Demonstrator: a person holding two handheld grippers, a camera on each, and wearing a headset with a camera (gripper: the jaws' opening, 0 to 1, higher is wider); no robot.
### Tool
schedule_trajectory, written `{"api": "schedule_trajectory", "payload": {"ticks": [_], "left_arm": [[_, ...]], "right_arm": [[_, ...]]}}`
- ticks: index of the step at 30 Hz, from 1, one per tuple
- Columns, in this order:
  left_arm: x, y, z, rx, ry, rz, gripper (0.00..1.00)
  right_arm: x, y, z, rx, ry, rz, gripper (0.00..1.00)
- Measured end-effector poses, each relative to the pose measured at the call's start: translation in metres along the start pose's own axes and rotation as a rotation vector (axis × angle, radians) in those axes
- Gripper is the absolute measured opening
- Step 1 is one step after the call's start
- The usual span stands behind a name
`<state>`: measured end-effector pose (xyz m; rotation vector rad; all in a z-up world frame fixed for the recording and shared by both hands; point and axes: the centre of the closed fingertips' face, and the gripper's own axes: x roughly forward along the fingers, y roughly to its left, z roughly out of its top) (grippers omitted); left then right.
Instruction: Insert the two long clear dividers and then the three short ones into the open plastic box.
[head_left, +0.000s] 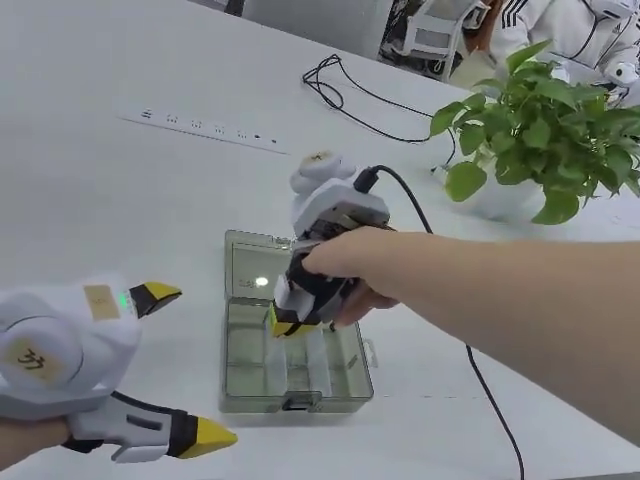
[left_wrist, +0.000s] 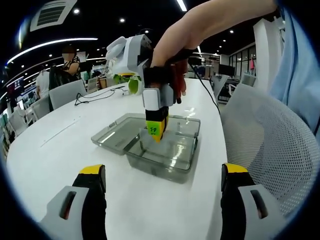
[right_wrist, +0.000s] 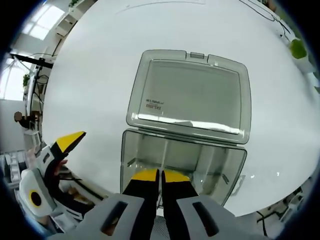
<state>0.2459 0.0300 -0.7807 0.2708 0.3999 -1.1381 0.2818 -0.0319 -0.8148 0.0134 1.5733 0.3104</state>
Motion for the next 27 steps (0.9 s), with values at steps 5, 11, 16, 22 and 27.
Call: {"api": "schedule_trajectory", "payload": {"ticks": [5, 11, 16, 22, 27], "left_arm": [[-0.0014, 0.0008, -0.0006, -0.005, 0.001, 0.003, 0.98], [-0.0023, 0.0018, -0.0021, -0.009, 0.005, 0.007, 0.98], [-0.0029, 0.0025, -0.0018, -0.008, 0.004, 0.012, 0.98], [-0.0040, 0.0023, -0.0011, -0.008, 0.006, 0.014, 0.98], [-0.0048, 0.0021, -0.0015, -0.006, 0.011, 0.016, 0.98]], "right_arm": [[0.0031, -0.0006, -0.0005, -0.029, -0.001, -0.013, 0.03], [0.0074, -0.0012, -0.0010, -0.072, 0.001, -0.025, 0.04], [0.0071, -0.0028, -0.0005, -0.077, -0.003, -0.019, 0.04], [0.0070, -0.0019, 0.0008, -0.101, -0.010, -0.012, 0.05], [0.0063, -0.0004, 0.0015, -0.120, -0.021, 0.006, 0.05]]}}
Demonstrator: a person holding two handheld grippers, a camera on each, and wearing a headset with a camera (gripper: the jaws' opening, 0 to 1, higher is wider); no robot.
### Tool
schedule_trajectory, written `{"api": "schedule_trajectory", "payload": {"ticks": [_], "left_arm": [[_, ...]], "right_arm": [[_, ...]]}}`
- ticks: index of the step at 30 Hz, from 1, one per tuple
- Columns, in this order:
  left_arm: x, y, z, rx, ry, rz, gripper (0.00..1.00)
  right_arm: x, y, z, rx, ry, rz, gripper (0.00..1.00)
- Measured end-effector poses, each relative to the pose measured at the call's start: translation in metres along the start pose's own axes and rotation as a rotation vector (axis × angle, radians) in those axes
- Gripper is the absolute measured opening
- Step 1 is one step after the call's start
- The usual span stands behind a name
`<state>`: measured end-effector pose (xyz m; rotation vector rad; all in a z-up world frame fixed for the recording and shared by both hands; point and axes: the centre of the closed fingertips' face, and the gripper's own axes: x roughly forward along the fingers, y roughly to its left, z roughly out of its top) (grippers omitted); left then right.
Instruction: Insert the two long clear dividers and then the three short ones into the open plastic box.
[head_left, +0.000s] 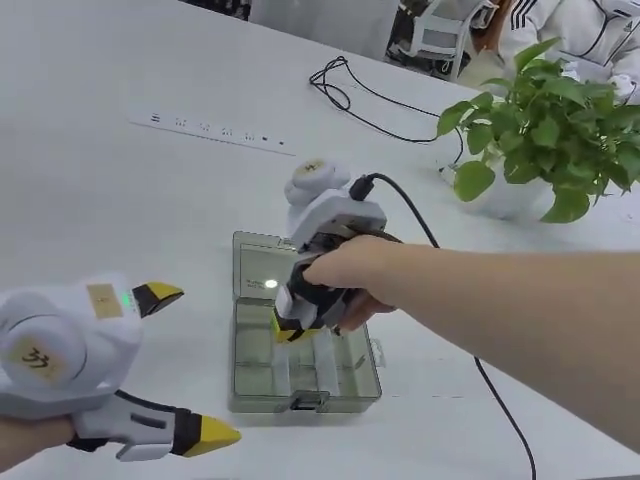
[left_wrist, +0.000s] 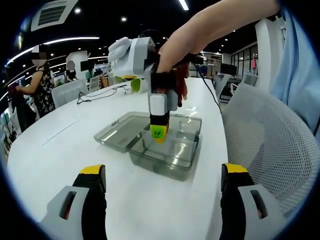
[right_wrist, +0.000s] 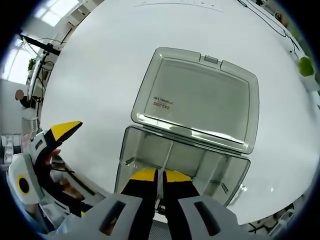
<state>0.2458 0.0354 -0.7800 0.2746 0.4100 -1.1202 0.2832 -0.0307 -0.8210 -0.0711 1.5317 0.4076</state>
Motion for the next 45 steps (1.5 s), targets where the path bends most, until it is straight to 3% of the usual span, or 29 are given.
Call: {"api": "schedule_trajectory", "payload": {"ticks": [11, 16, 23, 33, 34, 40, 42, 43, 44, 45], "left_arm": [[0.000, -0.003, 0.002, 0.009, 0.010, -0.002, 0.98], [0.000, -0.005, 0.003, 0.014, 0.015, -0.004, 0.98], [-0.001, -0.006, 0.006, 0.022, 0.019, -0.002, 0.98], [-0.004, -0.007, 0.013, 0.019, 0.020, 0.010, 0.98], [-0.004, -0.008, 0.013, 0.019, 0.019, 0.012, 0.98], [-0.007, -0.008, 0.018, 0.001, 0.012, 0.028, 0.98], [-0.008, -0.008, 0.020, -0.004, 0.010, 0.034, 0.98], [-0.008, -0.008, 0.020, -0.006, 0.009, 0.036, 0.98], [-0.009, -0.007, 0.022, -0.011, 0.005, 0.041, 0.98], [-0.009, -0.006, 0.022, -0.015, 0.005, 0.045, 0.98]], "right_arm": [[-0.003, 0.005, 0.002, -0.017, -0.033, 0.059, 0.26], [-0.005, 0.009, 0.009, -0.026, -0.081, 0.104, 0.36], [-0.009, 0.009, 0.014, -0.033, -0.132, 0.128, 0.55], [-0.029, 0.024, 0.028, -0.067, -0.276, 0.207, 0.77], [-0.033, 0.031, 0.033, -0.076, -0.321, 0.237, 0.81], [-0.040, 0.031, 0.037, -0.123, -0.392, 0.227, 0.95], [-0.043, 0.030, 0.045, -0.157, -0.454, 0.230, 1.00], [-0.044, 0.029, 0.042, -0.156, -0.447, 0.226, 1.00], [-0.045, 0.034, 0.047, -0.192, -0.483, 0.250, 1.00], [-0.047, 0.029, 0.043, -0.189, -0.469, 0.229, 1.00]]}}
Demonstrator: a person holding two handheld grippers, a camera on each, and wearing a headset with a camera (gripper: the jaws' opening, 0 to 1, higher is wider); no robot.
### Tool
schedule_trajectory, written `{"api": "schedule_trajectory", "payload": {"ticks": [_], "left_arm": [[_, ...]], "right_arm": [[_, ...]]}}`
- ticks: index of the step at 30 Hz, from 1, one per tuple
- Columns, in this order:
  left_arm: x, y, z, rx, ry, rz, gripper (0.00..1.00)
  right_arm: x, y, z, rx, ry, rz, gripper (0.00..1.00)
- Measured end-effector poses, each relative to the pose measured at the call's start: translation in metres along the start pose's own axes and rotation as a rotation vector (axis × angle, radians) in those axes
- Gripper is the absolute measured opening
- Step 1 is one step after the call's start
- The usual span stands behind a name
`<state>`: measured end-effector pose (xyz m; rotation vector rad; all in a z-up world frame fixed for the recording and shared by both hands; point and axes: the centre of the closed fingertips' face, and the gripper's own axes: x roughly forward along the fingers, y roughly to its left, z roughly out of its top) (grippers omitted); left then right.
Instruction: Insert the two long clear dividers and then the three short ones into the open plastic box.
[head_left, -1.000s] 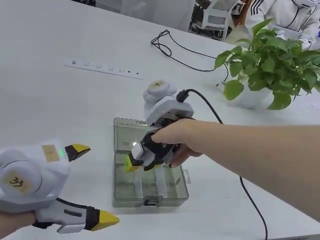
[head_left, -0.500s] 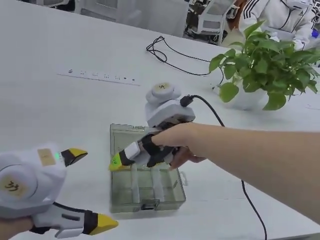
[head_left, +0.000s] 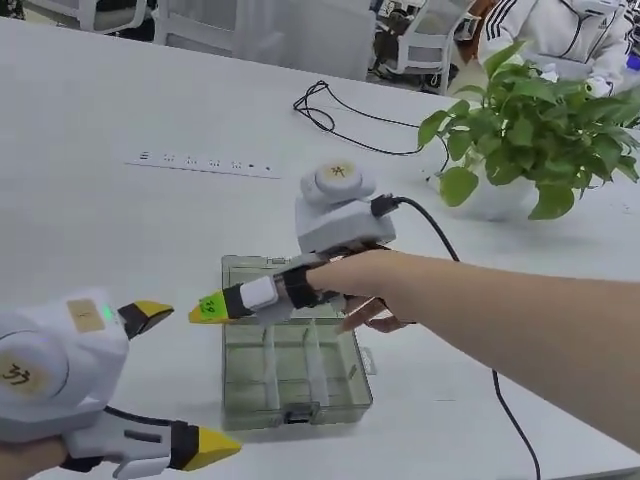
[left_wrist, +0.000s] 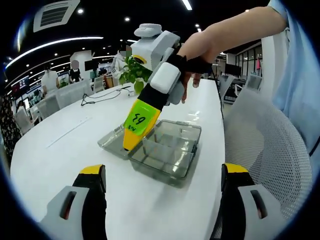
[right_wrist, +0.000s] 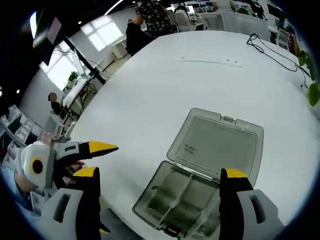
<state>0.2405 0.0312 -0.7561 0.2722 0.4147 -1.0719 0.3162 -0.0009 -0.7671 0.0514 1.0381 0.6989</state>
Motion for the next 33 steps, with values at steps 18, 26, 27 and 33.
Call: {"api": "schedule_trajectory", "payload": {"ticks": [18, 26, 27, 33], "left_arm": [[-0.005, 0.004, 0.007, -0.064, -0.013, 0.082, 0.98], [-0.005, 0.003, 0.013, -0.103, -0.033, 0.121, 0.98], [-0.005, 0.003, 0.013, -0.105, -0.032, 0.125, 0.98], [-0.003, -0.001, 0.015, -0.122, -0.032, 0.145, 0.98]], "right_arm": [[-0.023, 0.006, -0.003, -0.366, -0.174, 0.105, 1.00], [-0.046, 0.003, -0.006, -0.417, -0.322, 0.151, 1.00], [-0.049, 0.003, -0.009, -0.415, -0.330, 0.166, 1.00], [-0.058, -0.015, -0.023, -0.419, -0.341, 0.168, 1.00]]}}
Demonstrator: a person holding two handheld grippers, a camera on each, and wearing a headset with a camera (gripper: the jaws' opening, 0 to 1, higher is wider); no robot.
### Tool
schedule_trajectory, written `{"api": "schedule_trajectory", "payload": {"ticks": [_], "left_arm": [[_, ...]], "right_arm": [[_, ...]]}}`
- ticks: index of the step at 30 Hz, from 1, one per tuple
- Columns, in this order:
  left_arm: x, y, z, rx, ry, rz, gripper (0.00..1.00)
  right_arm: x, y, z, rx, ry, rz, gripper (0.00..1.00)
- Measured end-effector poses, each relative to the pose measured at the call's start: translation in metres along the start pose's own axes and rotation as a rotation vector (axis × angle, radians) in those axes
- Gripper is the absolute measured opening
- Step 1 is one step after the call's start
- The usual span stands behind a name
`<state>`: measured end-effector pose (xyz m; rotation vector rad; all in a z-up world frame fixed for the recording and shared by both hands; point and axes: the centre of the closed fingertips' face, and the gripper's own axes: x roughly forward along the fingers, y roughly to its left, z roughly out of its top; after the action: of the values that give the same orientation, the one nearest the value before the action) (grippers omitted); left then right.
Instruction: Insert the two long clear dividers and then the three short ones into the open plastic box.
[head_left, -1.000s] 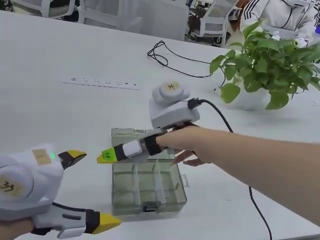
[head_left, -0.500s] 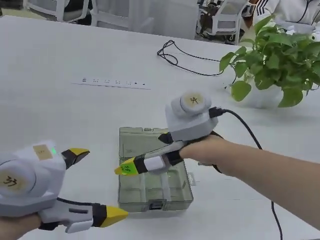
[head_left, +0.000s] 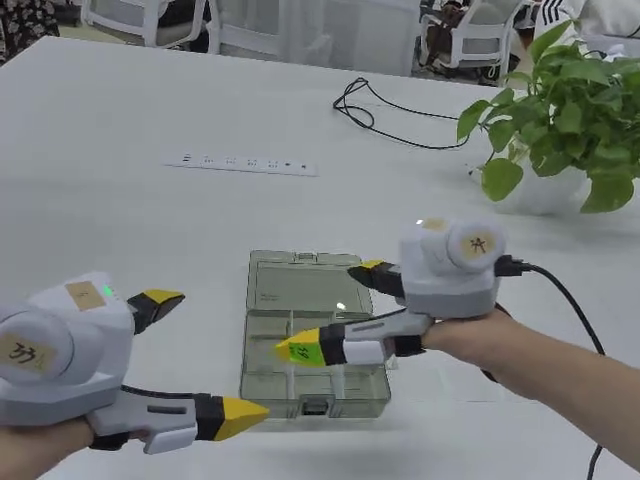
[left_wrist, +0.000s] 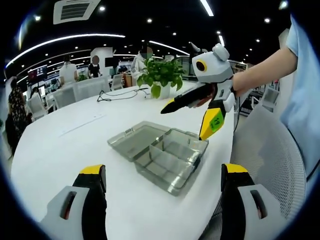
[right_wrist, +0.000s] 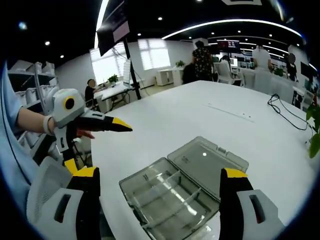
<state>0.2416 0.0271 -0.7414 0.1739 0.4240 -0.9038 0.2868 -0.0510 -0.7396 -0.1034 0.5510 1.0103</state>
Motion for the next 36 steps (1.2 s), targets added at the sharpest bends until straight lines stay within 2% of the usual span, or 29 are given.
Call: {"api": "schedule_trajectory", "payload": {"ticks": [11, 16, 20, 24, 36], "left_arm": [[0.004, -0.002, 0.000, -0.030, 0.008, 0.026, 0.98], [0.005, -0.001, -0.001, -0.030, 0.018, 0.034, 0.98], [0.006, -0.001, -0.001, -0.031, 0.021, 0.039, 0.98], [0.007, -0.001, -0.001, -0.032, 0.026, 0.045, 0.98], [0.006, -0.001, -0.004, -0.027, 0.046, 0.052, 0.98]], "right_arm": [[-0.028, -0.020, -0.014, 0.012, -0.046, -0.006, 1.00], [-0.042, -0.027, -0.025, -0.013, -0.026, 0.000, 1.00], [-0.053, -0.032, -0.038, -0.033, 0.007, 0.002, 1.00], [-0.063, -0.037, -0.046, -0.043, 0.016, 0.011, 1.00], [-0.084, -0.050, -0.083, -0.121, 0.146, 0.038, 0.99]]}}
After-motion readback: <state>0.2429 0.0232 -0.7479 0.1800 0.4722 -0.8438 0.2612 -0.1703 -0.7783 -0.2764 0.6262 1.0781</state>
